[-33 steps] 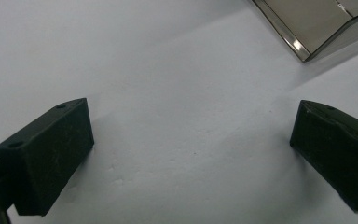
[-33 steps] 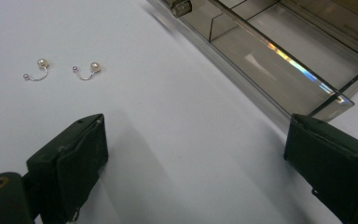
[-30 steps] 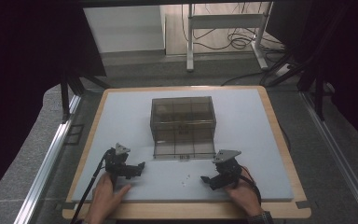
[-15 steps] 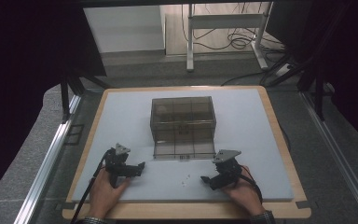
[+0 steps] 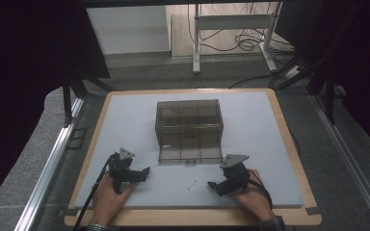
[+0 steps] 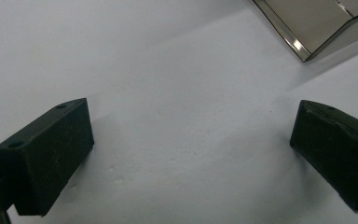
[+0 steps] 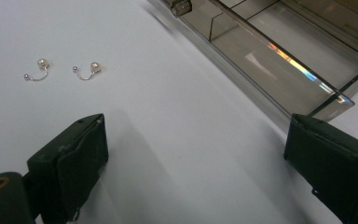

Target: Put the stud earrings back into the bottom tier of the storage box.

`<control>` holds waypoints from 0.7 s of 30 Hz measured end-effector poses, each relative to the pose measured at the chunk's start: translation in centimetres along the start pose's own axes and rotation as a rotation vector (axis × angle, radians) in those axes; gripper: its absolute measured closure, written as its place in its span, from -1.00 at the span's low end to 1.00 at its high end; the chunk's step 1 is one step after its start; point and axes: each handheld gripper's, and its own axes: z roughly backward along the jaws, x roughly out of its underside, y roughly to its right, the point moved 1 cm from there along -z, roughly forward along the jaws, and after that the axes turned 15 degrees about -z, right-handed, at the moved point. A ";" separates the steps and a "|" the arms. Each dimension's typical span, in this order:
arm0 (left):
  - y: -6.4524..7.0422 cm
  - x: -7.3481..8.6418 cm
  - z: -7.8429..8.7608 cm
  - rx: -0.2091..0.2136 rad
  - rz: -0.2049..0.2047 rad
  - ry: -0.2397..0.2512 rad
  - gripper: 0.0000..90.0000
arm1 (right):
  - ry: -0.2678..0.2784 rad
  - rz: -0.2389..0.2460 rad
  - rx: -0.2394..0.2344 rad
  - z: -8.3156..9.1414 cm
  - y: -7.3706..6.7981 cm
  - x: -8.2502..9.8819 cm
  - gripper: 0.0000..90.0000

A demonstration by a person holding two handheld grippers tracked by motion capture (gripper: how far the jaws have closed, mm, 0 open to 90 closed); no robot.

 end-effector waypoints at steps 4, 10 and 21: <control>0.0 0.0 0.0 0.000 0.000 0.000 -1.00 | -0.003 0.001 0.000 0.0 0.0 0.0 -0.88; 0.0 0.0 0.0 0.000 0.000 0.000 -1.00 | -0.008 0.000 0.003 0.0 0.0 -0.1 -0.87; 0.0 0.0 0.0 0.000 0.002 0.000 -1.00 | -0.072 0.006 0.014 0.1 -0.2 -0.9 -0.76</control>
